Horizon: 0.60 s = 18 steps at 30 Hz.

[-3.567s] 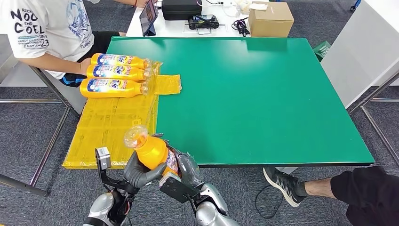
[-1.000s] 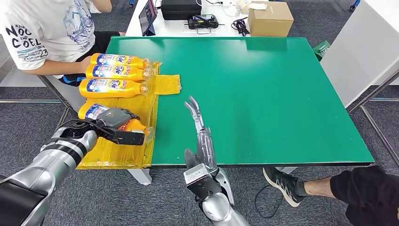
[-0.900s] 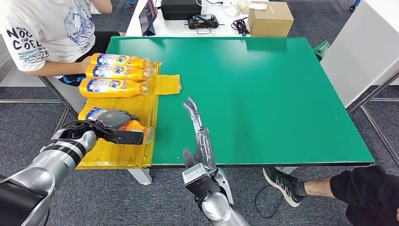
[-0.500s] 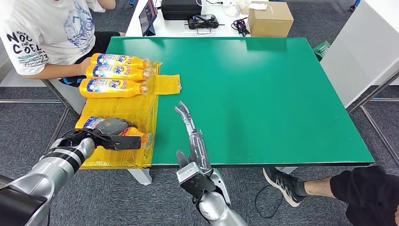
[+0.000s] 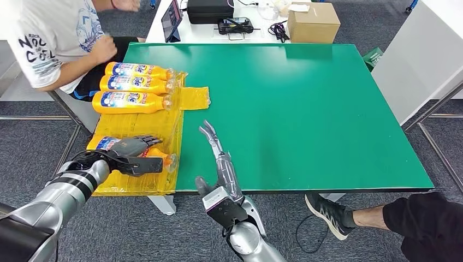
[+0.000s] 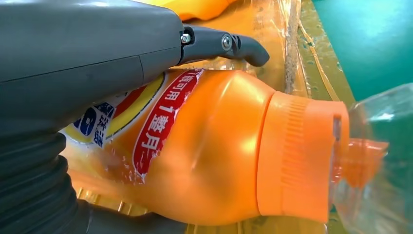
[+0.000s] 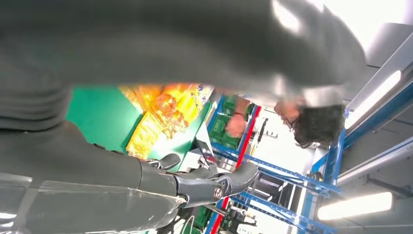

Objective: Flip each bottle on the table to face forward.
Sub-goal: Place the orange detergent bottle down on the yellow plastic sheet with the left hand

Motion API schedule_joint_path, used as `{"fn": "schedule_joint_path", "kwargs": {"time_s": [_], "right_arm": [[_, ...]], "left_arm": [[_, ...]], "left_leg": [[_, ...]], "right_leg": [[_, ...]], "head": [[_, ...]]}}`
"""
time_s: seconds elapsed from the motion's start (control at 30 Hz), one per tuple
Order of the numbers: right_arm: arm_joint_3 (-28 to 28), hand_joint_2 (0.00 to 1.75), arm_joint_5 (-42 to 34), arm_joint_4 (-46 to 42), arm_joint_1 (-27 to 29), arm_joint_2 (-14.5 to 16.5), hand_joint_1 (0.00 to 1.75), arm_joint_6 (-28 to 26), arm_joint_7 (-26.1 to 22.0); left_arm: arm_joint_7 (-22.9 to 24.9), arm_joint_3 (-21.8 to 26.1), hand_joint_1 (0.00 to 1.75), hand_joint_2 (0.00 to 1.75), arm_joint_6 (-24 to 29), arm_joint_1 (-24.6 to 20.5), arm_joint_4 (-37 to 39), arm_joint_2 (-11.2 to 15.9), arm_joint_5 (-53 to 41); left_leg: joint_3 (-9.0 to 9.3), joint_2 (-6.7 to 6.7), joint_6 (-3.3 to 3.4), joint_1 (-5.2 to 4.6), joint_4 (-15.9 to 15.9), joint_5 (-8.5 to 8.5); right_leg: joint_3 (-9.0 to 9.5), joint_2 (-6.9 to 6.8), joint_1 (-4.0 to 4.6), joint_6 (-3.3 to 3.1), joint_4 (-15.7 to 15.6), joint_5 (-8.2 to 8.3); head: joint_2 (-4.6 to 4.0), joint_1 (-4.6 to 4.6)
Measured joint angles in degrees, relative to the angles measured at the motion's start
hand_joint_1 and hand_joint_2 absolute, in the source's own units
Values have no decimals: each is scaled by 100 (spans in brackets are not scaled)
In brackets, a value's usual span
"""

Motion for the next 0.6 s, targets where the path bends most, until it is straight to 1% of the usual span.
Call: {"fn": "schedule_joint_path", "kwargs": {"time_s": [0.13, 0.27, 0.4, 0.47, 0.53, 0.6], "right_arm": [[0, 175, -40, 54, -19, 10, 0, 56, 2], [2, 175, -72, 123, -58, 24, 0, 65, 2], [14, 175, -125, 216, -108, 39, 0, 96, 0], [28, 175, -148, 269, -128, 43, 0, 114, -5], [43, 175, -162, 319, -145, 46, 0, 121, -12], [51, 175, -170, 363, -157, 49, 0, 111, -16]], "left_arm": [[-109, 4, 0, 175, -602, -76, 0, 63, 300], [-319, 6, 0, 0, -1287, -160, -5, 180, 670], [-516, 6, 0, 0, -1742, -169, -40, 313, 1133], [-603, 7, 0, 0, -1873, -151, -74, 372, 1351], [-657, 14, 0, 0, -1851, -96, -125, 419, 1579], [-634, 33, 0, 0, -1634, -3, -190, 437, 1778]], "left_leg": [[13, -1, -1, 0, -2, -1], [29, 3, -1, 0, -3, -1], [37, 5, -1, 1, -3, -1], [38, 5, -1, 1, -3, -1], [39, 5, -1, 1, -3, -1], [40, 4, -1, 0, -3, -1]], "right_leg": [[12, 0, 0, 0, 0, 0], [26, 1, 0, -2, 0, -1], [34, 1, 1, -2, 0, -2], [35, 1, 1, -2, 0, -2], [35, 1, 1, -2, 0, -2], [35, 1, 0, -2, 0, -2]], "head": [[0, -1], [0, 0], [0, 1], [0, 0], [0, 0], [0, 1]]}}
